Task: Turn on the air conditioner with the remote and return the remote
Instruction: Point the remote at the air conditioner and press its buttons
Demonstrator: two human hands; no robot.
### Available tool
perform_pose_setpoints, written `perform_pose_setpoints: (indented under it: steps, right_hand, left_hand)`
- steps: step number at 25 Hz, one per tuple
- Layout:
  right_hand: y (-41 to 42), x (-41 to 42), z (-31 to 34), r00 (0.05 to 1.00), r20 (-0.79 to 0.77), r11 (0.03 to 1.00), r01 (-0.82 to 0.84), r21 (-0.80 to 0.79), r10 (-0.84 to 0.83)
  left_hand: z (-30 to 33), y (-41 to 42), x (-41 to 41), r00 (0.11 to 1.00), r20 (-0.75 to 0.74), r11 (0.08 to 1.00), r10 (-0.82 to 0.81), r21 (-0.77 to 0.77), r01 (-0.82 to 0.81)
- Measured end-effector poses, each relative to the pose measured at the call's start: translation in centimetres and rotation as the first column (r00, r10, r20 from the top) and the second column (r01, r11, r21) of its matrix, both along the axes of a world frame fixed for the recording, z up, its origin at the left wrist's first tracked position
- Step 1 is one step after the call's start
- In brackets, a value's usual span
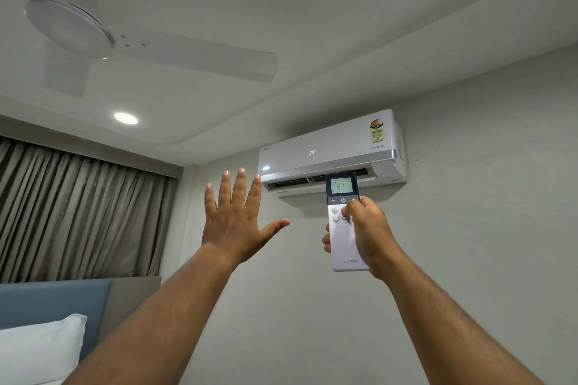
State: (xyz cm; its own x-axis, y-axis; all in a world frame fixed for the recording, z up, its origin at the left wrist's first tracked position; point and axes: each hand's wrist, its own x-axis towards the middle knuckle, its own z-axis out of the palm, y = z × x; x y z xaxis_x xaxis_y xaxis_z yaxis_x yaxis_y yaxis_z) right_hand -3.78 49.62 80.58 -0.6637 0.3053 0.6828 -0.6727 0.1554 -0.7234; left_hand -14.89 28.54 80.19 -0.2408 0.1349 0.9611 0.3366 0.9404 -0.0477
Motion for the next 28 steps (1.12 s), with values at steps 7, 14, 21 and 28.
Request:
perform_pose_setpoints:
  steps: [7,14,21,28]
  right_hand:
    - [0.0,-0.3,-0.1,1.000,-0.005,1.000,0.001,0.009,-0.001]
    - [0.0,-0.4,-0.4,1.000,0.009,1.000,-0.004,0.019,0.004]
    - [-0.1,-0.7,-0.8,0.999,0.035,1.000,0.000,0.001,0.000]
    - [0.0,-0.8,-1.1,0.999,0.051,1.000,0.008,0.007,-0.009]
  left_hand:
    - [-0.2,-0.3,-0.1,1.000,0.012,1.000,0.011,0.002,-0.011]
    - [-0.3,-0.8,-0.2,1.000,0.013,1.000,0.011,0.002,-0.011]
    - [-0.2,-0.8,-0.1,1.000,0.012,1.000,0.015,0.000,-0.015]
    - [-0.2,-1.0,0.0,1.000,0.022,1.000,0.009,-0.002,-0.009]
